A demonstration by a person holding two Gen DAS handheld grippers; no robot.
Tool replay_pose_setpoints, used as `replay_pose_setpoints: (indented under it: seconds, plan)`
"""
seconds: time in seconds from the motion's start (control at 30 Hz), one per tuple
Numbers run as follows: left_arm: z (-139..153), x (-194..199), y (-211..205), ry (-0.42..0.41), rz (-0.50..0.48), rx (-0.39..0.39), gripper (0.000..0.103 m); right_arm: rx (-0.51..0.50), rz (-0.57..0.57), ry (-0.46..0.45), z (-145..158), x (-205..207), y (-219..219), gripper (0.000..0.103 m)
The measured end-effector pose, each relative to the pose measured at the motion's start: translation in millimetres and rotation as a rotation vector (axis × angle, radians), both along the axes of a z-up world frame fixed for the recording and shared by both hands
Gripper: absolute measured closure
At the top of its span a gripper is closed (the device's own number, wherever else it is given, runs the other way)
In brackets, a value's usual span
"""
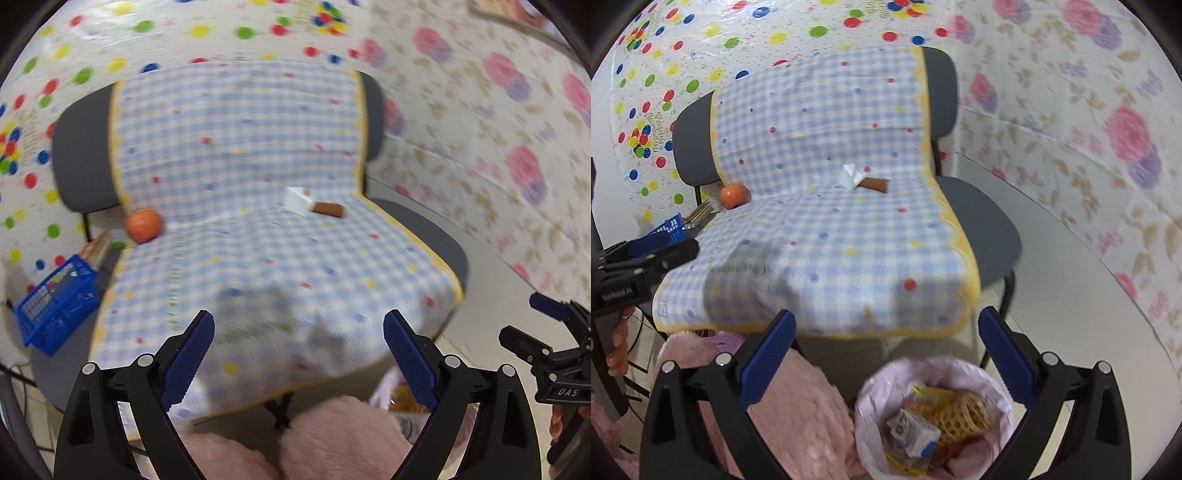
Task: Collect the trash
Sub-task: 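Move both tools back toward the chair seat, then grasp the white folded paper on the seat with the right gripper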
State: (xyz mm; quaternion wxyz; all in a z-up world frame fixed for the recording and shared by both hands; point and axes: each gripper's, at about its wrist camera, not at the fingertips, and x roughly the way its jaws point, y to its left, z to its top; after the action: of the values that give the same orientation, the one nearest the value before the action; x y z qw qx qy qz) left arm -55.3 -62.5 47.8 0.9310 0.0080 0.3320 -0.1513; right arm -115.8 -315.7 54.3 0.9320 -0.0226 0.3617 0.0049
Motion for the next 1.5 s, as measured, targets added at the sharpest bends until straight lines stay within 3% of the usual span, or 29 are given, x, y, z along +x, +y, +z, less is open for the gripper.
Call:
replay_pose_setpoints:
  seconds: [0.33, 0.6, 0.73, 0.87, 1.13, 1.5]
  plan:
    - [17, 54, 49, 0.001, 0.139, 0.023, 0.011, 0.041, 0.058, -0.035, 6, 78, 22, 0.006]
    - [38, 99, 54, -0.038, 0.15, 0.058, 0.011, 0.043, 0.053, -0.052, 5, 131, 18, 0.007]
    - [46, 125, 48, -0.054, 0.147, 0.059, 0.011, 0.047, 0.042, -0.052, 2, 160, 11, 0.015]
    - [30, 157, 41, -0.025, 0.159, 0.076, 0.011, 0.052, 0.052, -0.039, -6, 191, 9, 0.027]
    - [-25, 211, 38, 0.071, 0.17, 0.083, 0.011, 0.087, 0.135, 0.038, -43, 266, 25, 0.069]
    - [-48, 256, 48, 0.105, 0.191, 0.073, 0.011, 0.04, 0.194, 0.125, -87, 364, 56, 0.071]
